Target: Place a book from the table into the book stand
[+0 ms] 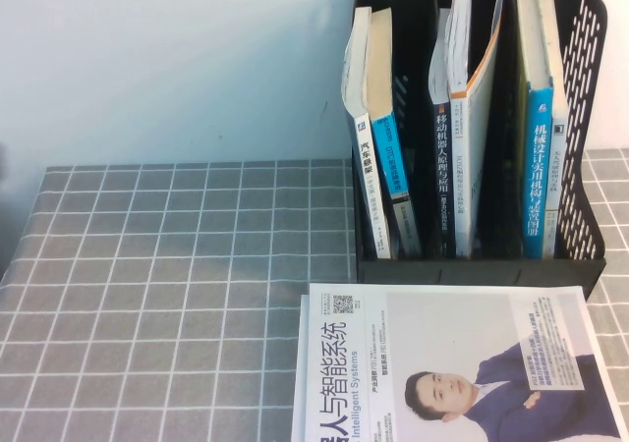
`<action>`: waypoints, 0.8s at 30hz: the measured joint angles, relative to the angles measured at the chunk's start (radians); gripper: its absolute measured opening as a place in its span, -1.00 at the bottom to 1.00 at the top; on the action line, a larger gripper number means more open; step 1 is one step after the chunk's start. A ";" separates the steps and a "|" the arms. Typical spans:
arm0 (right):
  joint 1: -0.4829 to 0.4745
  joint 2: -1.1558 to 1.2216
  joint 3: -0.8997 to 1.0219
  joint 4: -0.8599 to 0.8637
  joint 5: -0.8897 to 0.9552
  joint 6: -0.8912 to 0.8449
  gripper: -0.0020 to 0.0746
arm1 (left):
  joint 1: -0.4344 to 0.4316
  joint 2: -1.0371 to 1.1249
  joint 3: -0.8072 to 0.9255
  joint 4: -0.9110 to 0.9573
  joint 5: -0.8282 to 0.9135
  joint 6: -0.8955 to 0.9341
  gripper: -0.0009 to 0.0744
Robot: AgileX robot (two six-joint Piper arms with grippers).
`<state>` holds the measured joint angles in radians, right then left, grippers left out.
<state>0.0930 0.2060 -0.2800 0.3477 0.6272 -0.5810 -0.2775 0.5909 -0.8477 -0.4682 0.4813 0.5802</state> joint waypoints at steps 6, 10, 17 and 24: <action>0.000 0.000 0.000 0.006 0.000 0.000 -0.96 | 0.111 -0.271 0.394 -0.011 -0.304 0.006 -0.98; 0.000 0.000 0.000 0.009 0.000 0.000 -0.96 | 0.161 -0.431 0.664 -0.055 -0.371 0.008 -0.98; 0.000 0.000 0.000 0.009 0.000 0.000 -0.96 | 0.202 -0.597 0.869 -0.167 -0.331 0.017 -0.98; 0.000 0.000 0.000 0.025 0.000 0.000 -0.96 | 0.202 -0.602 0.869 -0.169 -0.241 0.033 -0.98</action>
<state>0.0930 0.2060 -0.2800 0.3724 0.6276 -0.5810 -0.0755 -0.0110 0.0217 -0.6373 0.2404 0.6128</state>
